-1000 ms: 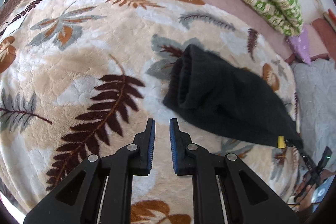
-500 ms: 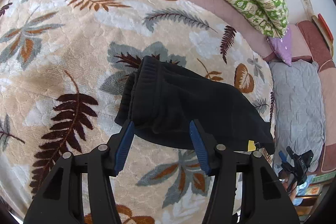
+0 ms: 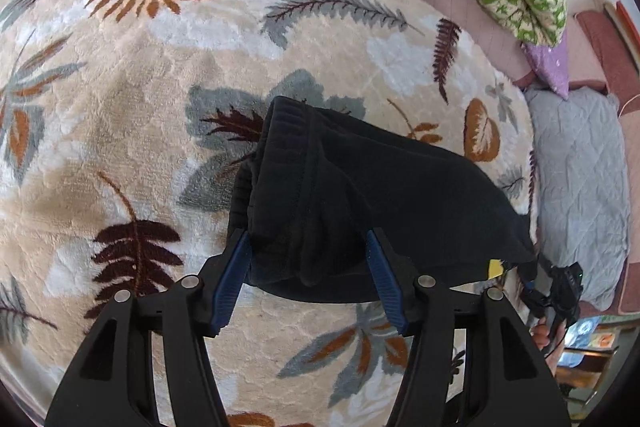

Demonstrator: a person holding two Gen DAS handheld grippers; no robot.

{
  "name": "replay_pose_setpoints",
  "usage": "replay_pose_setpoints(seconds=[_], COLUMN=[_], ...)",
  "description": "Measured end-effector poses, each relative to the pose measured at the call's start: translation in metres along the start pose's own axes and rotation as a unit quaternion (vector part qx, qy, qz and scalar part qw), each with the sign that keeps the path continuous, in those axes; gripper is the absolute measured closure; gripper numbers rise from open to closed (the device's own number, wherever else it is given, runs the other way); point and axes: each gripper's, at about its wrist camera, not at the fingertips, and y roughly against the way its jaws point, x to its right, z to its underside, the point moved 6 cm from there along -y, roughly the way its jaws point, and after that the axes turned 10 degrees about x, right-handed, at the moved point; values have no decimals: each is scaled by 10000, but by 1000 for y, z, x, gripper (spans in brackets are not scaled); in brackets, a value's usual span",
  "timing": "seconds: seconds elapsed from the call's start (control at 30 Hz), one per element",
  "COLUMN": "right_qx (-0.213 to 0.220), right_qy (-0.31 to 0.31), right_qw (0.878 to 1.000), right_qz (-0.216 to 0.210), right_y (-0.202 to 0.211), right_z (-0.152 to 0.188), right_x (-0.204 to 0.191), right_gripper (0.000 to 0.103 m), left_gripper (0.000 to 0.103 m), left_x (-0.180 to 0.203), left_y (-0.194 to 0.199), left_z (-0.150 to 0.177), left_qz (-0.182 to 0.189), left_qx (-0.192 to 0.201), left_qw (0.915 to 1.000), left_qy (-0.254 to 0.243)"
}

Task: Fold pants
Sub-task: 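Lift the waistband with both grippers and carry it toward the pant hems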

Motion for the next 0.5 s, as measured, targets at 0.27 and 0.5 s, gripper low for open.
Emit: replay_pose_setpoints(seconds=[0.27,0.5], right_qx=[-163,-184], right_qy=[-360,-531], right_qw=[9988,9979], right_qz=[-278,-320], right_y=[-4,-14], right_z=[7,10], right_x=[-4,-10], right_gripper=[34,33], left_gripper=[33,33], left_x=[0,13], left_y=[16,-14], left_z=[-22,-17], left_qz=[213,801], left_qx=[392,-13], left_qw=[9984,9968], left_qy=[-349,33])
